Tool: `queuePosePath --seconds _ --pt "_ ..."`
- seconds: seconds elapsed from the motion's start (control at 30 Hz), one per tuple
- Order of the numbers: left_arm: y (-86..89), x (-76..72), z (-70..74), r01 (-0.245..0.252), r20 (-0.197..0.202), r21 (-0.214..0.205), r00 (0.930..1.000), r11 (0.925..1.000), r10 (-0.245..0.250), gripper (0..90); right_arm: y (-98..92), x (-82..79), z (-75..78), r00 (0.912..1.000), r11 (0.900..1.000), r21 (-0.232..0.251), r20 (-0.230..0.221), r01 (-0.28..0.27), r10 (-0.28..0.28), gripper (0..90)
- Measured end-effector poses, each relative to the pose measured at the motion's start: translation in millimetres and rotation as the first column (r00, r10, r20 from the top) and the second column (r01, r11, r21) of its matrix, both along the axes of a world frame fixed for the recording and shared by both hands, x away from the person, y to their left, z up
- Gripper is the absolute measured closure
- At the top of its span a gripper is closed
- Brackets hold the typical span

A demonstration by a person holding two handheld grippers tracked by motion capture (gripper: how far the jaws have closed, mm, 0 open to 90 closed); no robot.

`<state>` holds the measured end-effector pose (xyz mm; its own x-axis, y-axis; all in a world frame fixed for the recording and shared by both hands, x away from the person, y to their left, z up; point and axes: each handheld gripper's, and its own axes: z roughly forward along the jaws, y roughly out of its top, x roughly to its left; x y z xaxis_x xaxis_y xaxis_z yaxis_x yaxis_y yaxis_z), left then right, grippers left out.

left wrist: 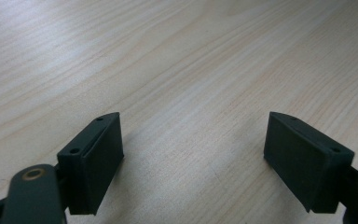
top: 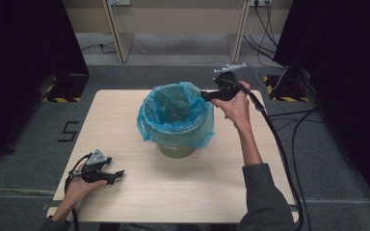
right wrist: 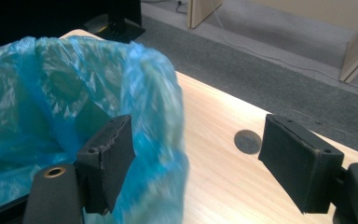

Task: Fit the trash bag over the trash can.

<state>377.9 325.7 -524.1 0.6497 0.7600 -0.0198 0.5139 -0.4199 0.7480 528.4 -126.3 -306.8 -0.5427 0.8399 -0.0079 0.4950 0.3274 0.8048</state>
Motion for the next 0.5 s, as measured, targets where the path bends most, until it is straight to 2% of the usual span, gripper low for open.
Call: queuePosePath --seconds 0.2,0.23,0.27,0.4,0.5 --pt "0.0 0.0 0.0 0.0 0.0 0.0 1.0 1.0 0.0 18.6 -26.9 -21.4 -15.7 0.9996 0.9995 0.025 0.021 0.017 -0.017 24.9" --pt "0.0 0.0 0.0 0.0 0.0 0.0 1.0 1.0 0.0 18.5 -26.9 -21.4 -15.7 0.9996 0.9995 0.025 0.021 0.017 -0.017 24.9" --pt "-0.1 0.0 0.0 0.001 0.0 0.0 1.0 1.0 -0.001 18.5 -33.6 -28.4 -22.0 0.9995 0.9991 0.039 0.025 0.019 -0.02 24.3" --pt "-0.1 0.1 -0.2 0.0 0.002 -0.001 1.0 1.0 0.0 18.5 -42.8 -38.6 -32.5 0.9992 0.998 0.057 0.026 0.027 -0.029 23.1" --pt "-0.1 0.1 -0.1 0.001 0.0 0.0 1.0 1.0 -0.001 18.2 -45.5 -41.5 -36.6 0.999 0.9981 0.051 0.026 0.034 -0.035 22.4"
